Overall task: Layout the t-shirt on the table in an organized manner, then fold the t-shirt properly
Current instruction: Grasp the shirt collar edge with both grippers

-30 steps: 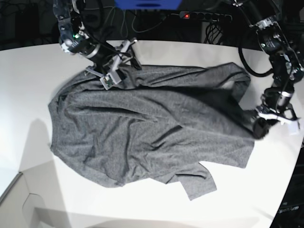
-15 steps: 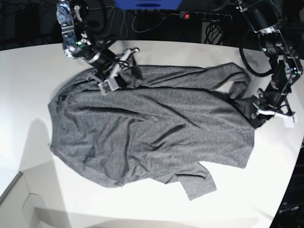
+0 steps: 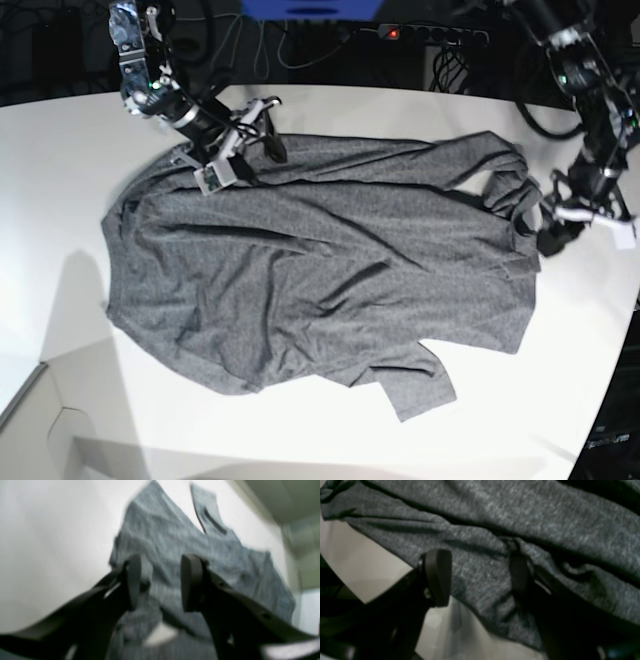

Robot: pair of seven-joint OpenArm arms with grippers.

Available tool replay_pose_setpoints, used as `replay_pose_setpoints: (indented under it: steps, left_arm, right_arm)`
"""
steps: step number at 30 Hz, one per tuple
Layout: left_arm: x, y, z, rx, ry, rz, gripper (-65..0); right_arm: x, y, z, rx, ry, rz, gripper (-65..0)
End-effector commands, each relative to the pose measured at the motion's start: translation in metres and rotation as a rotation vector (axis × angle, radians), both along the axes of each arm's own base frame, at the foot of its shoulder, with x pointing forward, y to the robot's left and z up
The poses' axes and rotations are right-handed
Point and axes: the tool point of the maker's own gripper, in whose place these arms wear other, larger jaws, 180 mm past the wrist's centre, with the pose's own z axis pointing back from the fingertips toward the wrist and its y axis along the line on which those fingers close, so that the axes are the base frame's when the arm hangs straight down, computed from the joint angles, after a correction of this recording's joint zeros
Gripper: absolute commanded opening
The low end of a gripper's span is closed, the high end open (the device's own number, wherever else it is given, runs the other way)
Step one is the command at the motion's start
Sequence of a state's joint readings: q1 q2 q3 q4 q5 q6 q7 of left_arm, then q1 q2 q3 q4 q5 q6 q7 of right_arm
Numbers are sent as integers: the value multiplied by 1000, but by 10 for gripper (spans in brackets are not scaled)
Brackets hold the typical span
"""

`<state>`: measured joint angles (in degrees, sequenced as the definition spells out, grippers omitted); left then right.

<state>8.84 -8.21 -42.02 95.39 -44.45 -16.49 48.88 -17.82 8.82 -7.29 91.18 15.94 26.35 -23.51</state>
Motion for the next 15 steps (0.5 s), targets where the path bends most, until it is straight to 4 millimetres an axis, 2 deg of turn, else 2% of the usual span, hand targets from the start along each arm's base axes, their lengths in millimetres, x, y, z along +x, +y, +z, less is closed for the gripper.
replay_pose_setpoints:
  steps: [1, 5, 8, 11, 15]
  left_arm:
    - [-9, -1, 1, 9, 2, -1, -389]
    - [-48, -12, -35, -32, 111, 17, -389]
    - [-68, -2, -60, -79, 176, 82, -389]
    - [-68, 4, -74, -119, 195, 117, -391]
    - [-67, 5, -78, -130, 202, 121, -391]
  right_arm:
    - [-6, -3, -5, -26, 26, 15, -274]
    - [-6, -3, -5, -27, 24, 15, -274]
    - [-5, -3, -5, -27, 24, 15, -274]
    - [-5, -2, -4, -26, 23, 18, -274]
    - [-5, -1, -4, -25, 22, 21, -274]
